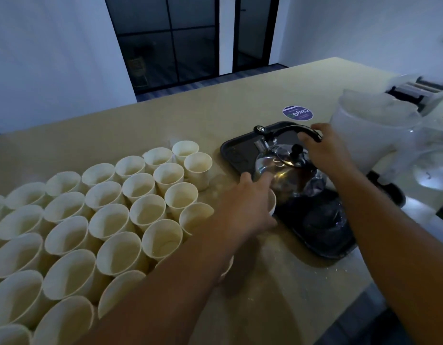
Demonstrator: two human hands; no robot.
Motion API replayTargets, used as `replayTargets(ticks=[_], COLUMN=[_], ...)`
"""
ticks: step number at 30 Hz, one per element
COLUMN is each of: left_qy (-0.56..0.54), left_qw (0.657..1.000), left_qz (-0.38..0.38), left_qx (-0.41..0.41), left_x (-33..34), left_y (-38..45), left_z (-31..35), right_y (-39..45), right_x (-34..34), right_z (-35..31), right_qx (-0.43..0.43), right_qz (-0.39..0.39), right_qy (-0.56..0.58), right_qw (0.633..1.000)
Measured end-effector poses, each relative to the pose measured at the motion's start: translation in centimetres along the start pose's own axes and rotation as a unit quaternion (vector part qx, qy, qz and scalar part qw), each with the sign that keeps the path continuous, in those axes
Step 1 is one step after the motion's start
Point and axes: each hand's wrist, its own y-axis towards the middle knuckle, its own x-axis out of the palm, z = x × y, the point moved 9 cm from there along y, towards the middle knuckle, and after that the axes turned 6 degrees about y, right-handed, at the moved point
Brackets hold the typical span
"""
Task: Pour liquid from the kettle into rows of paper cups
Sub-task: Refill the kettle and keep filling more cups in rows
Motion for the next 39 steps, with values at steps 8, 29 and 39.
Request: replayTargets(ticks=[8,29,39], left_qy=[0.053,-0.108,-0.142], left_qw=[0.997,0.983,0.971], left_qz=[-0.053,0.113,0.144], left_qx=[0.011,-0.101,-0.126], left_x=[2.4,-8.7,-8.9], left_y=[0.6,2.5,3.1], left_z=[-0.2,-10.3,-13.5], right_y=[0.0,-0.7,-1.4], right_x=[0.5,8.2,10.7], right_z=[-0.8,-16.0,-19.6], right_qx=[-0.036,-0.243,-0.294], right_qz=[0.042,-0.197,-0.233], right_qy=[0.114,0.007,-0.073], right_qw=[0.992,0.950,0.924])
